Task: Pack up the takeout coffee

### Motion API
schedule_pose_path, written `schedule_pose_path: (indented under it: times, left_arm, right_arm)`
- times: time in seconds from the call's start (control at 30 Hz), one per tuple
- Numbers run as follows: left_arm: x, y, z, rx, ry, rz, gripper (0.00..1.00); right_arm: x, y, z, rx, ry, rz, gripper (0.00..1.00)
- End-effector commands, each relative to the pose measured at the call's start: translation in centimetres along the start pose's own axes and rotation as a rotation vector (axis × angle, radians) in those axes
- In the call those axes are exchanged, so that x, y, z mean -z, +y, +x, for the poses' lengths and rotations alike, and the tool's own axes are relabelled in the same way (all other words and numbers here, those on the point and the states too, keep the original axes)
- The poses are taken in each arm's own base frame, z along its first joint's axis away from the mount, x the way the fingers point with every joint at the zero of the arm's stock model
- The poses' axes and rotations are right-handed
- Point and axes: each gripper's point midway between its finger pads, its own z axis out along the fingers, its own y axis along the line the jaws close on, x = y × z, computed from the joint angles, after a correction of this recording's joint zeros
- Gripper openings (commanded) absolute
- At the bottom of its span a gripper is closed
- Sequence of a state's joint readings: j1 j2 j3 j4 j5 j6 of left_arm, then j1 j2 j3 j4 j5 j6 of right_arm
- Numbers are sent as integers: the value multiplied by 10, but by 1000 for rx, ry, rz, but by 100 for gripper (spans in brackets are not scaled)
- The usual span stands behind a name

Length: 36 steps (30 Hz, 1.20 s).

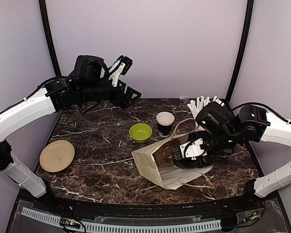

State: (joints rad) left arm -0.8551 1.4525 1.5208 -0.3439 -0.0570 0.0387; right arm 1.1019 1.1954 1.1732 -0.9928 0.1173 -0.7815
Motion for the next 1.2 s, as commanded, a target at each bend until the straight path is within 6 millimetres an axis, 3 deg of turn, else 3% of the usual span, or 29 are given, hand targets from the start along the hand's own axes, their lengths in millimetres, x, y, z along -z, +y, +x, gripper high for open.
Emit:
schedule_pose_path:
  times: [0.0, 0.23, 0.5, 0.7, 1.17]
  left_arm:
    - [1, 20, -20, 43, -90, -25, 85]
    - [-12, 29, -15, 64, -74, -24, 85]
    - [-25, 23, 1, 70, -35, 47, 84]
    - [-39, 14, 18, 109, 9, 98, 83]
    - [-49, 9, 33, 120, 35, 133, 82]
  right_arm:
    - [-5, 4, -3, 19, -16, 28, 45]
    - [-10, -18, 8, 7, 38, 185, 44]
    - [-14, -34, 4, -16, 23, 275, 43]
    - [-23, -36, 4, -21, 19, 297, 42]
    - [-47, -36, 5, -4, 27, 323, 42]
